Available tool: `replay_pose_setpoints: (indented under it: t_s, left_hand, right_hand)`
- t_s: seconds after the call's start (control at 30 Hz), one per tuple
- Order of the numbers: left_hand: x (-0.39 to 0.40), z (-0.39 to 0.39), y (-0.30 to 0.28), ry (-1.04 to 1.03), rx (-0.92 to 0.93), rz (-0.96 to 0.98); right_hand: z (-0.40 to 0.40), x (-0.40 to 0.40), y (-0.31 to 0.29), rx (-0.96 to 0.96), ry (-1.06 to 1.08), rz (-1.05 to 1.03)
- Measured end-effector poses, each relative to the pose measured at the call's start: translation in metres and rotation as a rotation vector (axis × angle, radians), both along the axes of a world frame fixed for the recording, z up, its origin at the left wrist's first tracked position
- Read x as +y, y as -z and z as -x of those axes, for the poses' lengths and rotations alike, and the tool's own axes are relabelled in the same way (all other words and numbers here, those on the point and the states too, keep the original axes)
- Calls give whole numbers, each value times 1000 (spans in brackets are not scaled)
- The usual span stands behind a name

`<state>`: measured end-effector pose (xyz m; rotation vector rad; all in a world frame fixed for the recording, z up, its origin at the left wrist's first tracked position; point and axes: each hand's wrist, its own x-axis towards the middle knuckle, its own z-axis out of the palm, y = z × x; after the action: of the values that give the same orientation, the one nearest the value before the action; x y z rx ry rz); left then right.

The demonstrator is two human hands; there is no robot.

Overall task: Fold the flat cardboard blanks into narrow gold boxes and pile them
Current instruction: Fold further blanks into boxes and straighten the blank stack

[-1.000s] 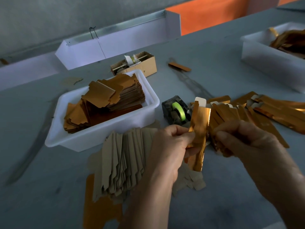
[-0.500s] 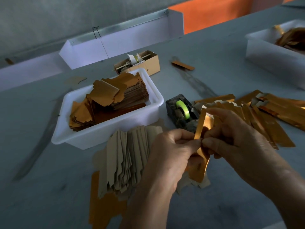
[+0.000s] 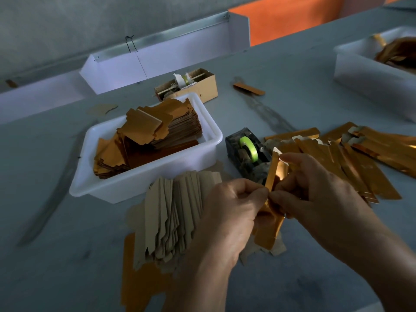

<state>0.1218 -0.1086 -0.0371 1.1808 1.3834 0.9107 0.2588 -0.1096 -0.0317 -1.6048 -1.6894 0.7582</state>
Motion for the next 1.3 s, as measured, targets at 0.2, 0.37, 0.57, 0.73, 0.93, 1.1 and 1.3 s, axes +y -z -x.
replay_pose_setpoints:
  t_s: [0.2,0.37,0.57,0.73,0.93,1.1,1.3]
  left_hand:
    - [-6,-10,-1,-80,172,-249]
    - [-6,0,-7,-108,178,-305]
    - [-2,9,-11,-89,142,-299]
    - [4,23,-12,-75,195,-217]
    - [11,53,5,-280,364,-438]
    - [9,55,37,-312,358,-361]
    - [13,61,43,-367,230,-338]
  right_hand:
    - [8,-3,-8,-150,124,-75]
    - [13,1,-16,-354,224,-82]
    - [15,10,-6,249,51,31]
    - [9,18,12,535,106,68]
    - [-44,49,30,-209,441,-245]
    - [-59,68,50,-499,445,83]
    - [-50,34,42,-407,449,-458]
